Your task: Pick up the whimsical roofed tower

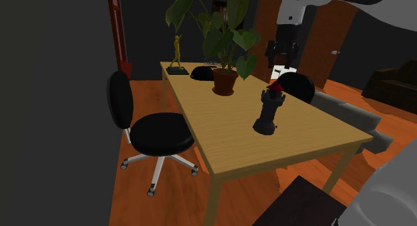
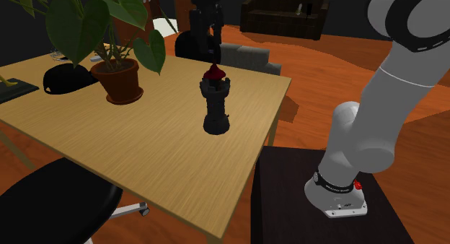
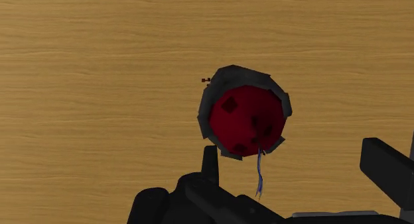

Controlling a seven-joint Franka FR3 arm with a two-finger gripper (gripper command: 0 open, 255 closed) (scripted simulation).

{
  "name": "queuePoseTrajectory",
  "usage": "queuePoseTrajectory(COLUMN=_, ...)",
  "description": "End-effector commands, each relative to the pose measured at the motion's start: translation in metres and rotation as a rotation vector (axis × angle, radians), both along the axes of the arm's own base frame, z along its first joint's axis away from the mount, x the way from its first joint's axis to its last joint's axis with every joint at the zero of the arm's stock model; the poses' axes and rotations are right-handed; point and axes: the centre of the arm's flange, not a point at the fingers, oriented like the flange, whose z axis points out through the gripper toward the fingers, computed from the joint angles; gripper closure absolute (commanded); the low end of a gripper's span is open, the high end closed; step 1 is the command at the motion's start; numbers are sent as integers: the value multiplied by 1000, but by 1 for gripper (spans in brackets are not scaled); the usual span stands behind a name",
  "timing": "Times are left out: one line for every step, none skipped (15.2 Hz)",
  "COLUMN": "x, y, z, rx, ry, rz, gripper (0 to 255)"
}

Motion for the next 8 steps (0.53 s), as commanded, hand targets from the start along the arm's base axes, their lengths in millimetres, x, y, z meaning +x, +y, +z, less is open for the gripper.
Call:
queuePoseTrajectory(x=16, y=-18, z=10, rx=-7, ry=3, rz=-34, gripper=0)
queuePoseTrajectory(x=18, y=-20, z=12, rx=-8, ry=3, rz=-38, gripper=0)
queuePoseTrajectory(x=18, y=-20, z=6, rx=-8, ry=3, rz=-38, gripper=0)
queuePoseTrajectory(x=18, y=-20, z=1, rx=-8, ry=3, rz=-38, gripper=0)
queuePoseTrajectory(x=18, y=-20, z=-4, rx=-8, ry=3, rz=-38, gripper=0)
queuePoseTrajectory(x=18, y=-20, z=-9, rx=-8, ry=3, rz=-38, gripper=0)
queuePoseTrajectory(x=18, y=-20, z=-15, rx=-8, ry=3, rz=-38, gripper=0)
queuePoseTrajectory(x=18, y=-20, z=-20, rx=-8, ry=3, rz=-38, gripper=0)
